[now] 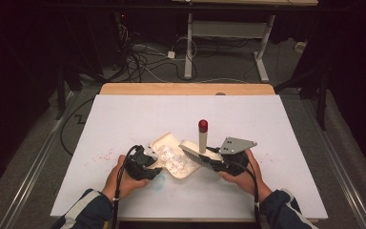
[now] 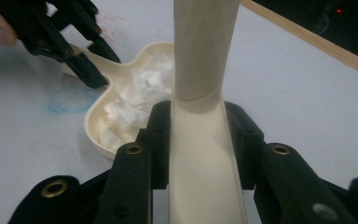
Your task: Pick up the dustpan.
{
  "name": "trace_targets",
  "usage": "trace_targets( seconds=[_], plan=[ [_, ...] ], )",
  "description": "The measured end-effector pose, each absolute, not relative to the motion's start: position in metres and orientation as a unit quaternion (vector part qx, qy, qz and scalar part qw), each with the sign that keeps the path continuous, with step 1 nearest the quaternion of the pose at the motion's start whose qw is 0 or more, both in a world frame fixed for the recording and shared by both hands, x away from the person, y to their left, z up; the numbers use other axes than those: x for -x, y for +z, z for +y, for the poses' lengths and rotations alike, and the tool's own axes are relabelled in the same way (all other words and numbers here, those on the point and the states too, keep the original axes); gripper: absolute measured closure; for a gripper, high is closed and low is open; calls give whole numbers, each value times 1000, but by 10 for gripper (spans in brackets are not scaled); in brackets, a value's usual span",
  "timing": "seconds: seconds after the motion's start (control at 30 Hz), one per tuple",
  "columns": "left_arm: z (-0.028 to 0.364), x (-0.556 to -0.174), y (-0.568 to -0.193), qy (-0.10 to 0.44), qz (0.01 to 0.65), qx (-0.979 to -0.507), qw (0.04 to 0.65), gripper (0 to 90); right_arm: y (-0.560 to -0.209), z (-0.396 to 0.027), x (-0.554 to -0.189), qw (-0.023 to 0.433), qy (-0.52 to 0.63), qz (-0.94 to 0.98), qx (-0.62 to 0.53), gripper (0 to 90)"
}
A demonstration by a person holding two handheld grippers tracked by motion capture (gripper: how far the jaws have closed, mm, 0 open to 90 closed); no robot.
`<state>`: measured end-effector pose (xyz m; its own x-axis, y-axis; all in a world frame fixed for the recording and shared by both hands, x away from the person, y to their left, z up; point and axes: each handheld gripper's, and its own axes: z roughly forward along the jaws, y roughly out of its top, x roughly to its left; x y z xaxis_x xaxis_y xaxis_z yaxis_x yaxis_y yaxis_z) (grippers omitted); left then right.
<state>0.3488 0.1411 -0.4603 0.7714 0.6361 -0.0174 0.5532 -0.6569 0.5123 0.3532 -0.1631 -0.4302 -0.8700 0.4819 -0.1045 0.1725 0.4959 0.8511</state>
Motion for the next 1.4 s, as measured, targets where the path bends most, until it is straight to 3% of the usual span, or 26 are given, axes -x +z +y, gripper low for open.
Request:
trace_targets(
  seconds=[0.83, 1.4],
  plan=[
    [154, -350, -459, 80, 340, -901, 257, 637, -402, -181, -344, 191, 473, 832, -216, 676],
    [186, -357, -456, 90, 384, -880, 264, 637, -393, -224, -328, 187, 461, 827, -261, 676]
  ],
)
